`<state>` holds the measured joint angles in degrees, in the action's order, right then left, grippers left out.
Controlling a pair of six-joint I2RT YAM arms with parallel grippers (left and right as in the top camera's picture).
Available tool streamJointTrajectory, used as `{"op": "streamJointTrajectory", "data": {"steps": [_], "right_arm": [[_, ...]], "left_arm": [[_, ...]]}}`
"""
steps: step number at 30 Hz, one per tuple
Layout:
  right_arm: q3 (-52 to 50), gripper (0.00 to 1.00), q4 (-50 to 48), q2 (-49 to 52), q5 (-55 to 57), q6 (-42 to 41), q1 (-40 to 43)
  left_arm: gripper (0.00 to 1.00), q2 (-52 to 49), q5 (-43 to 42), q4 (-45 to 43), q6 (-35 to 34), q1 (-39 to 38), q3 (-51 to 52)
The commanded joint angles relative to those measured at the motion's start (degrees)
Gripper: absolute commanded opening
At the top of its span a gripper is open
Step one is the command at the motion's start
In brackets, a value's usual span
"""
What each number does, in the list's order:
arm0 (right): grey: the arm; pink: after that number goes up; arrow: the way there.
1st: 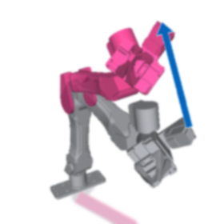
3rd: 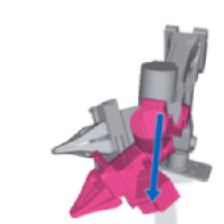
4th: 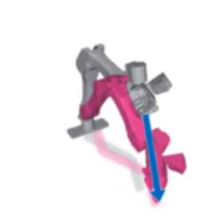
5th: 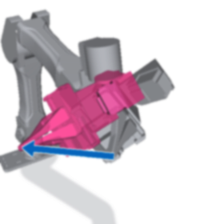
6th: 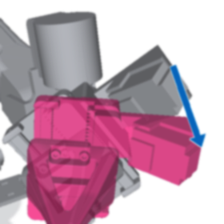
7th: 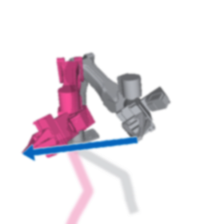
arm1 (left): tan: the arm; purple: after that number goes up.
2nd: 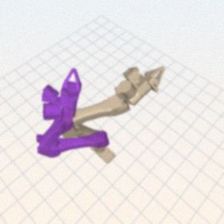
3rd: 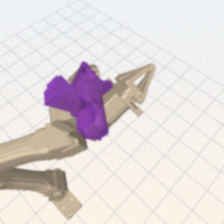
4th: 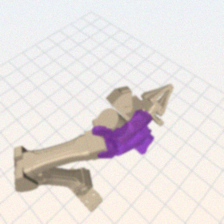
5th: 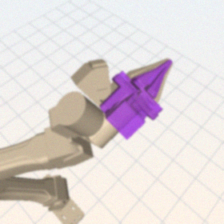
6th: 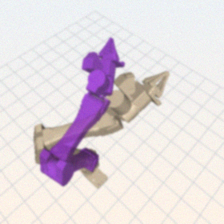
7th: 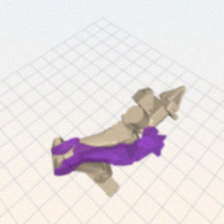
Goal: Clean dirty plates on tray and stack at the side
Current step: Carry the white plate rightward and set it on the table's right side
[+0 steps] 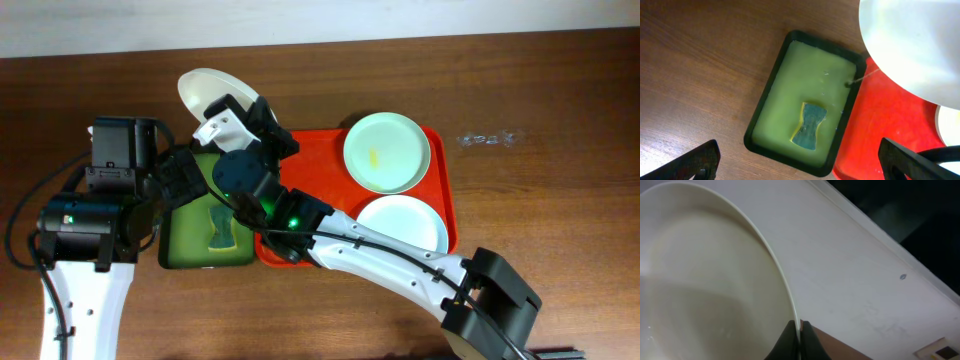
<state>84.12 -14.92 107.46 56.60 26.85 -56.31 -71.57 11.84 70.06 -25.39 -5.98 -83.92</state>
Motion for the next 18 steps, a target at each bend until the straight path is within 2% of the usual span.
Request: {"op": "streamJointTrajectory", "data": {"steps": [1,5,6,9,13,18], "right_arm": [[0.96,0.04,-0.28,-0.26,3.82,-7.93,-0.68],[0.96,0.04,8.59,-0.26,5.75,-24.13,-0.68],[0.96,0.04,14.86,-0.26,3.48,-31.98,-0.63],[0.90,0.04,23.82,-0.26,-2.93,-42.69,0.17],[0.70,0.04,33.75,-0.26,-18.27,-57.61,3.65],[0.72,0.04,36.22,-1.53,-37.73,-60.35,10.38]], "left_arm": [[0.99,0.09,-0.44,-0.07,-0.72,0.13,-0.61],[0.99,0.09,-0.44,-0.07,-0.72,0.13,-0.61],[0.99,0.09,-0.46,-0.07,-0.72,0.13,-0.61],[0.99,0.09,-0.46,-0.07,-0.74,0.13,-0.61],[0.99,0.09,-0.44,-0.07,-0.72,0.13,-0.61],[0.99,0.09,-0.44,-0.04,-0.74,0.13,-0.61]]}}
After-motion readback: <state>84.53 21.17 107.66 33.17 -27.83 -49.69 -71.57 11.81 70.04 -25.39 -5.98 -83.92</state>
